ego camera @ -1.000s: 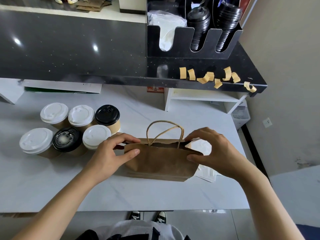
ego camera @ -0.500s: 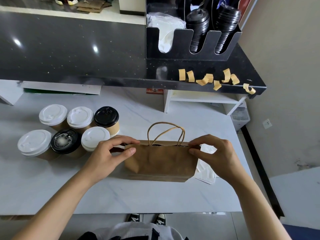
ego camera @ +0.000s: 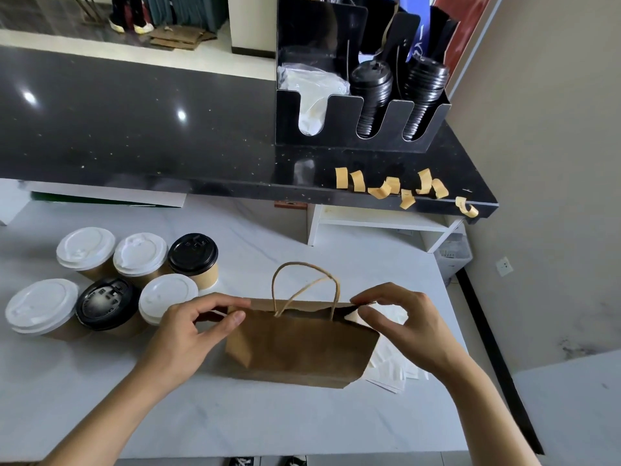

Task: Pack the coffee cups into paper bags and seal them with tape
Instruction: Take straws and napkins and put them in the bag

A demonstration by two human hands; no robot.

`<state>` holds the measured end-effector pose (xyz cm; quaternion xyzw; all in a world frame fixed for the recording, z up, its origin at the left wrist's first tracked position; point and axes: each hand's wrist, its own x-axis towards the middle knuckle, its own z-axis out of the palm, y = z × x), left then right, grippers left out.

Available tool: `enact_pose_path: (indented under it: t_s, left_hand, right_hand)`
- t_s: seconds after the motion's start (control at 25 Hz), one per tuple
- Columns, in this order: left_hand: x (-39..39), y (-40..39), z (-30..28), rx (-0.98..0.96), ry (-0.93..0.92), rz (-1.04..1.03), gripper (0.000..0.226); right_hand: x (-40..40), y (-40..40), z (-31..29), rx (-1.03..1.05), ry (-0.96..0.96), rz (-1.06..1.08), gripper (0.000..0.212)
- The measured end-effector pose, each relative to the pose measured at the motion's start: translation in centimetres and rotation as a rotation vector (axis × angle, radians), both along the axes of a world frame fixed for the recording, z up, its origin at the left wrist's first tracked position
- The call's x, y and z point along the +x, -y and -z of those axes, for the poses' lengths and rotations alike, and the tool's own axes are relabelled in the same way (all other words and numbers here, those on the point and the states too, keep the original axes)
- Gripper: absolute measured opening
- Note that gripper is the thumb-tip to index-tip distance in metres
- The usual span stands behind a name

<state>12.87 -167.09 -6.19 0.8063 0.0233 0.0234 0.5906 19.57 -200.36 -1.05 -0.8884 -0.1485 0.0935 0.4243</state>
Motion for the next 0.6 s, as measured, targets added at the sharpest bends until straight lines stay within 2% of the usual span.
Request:
enact_pose_path:
  t_s: [0.12,0.28,0.44,0.6]
  left_hand:
    - [0.2,0.1,0.0,-0.022,0.007,-0.017,0.03]
    - [0.5,0.1,0.1,-0.021,-0.02,-0.025,0.017]
    - [0.4,0.1,0.0,-0.03,-0.05,-0.028,0.013]
    - [0.1,0.2,-0.3,-0.04,-0.067,-0.018,0.019]
  right_hand:
    - [2.1,-0.6,-0.8,0.039,0.042,0.04,0.01]
    - [7.5,-2.9,-1.7,0.023,0.189,0.226,0.01]
    - [12.5,-6.2,-3.5,0.02,0.172,0.334,0.019]
    - [16.1,-8.4,-4.8,-0.036,0.146,0.425,0.024]
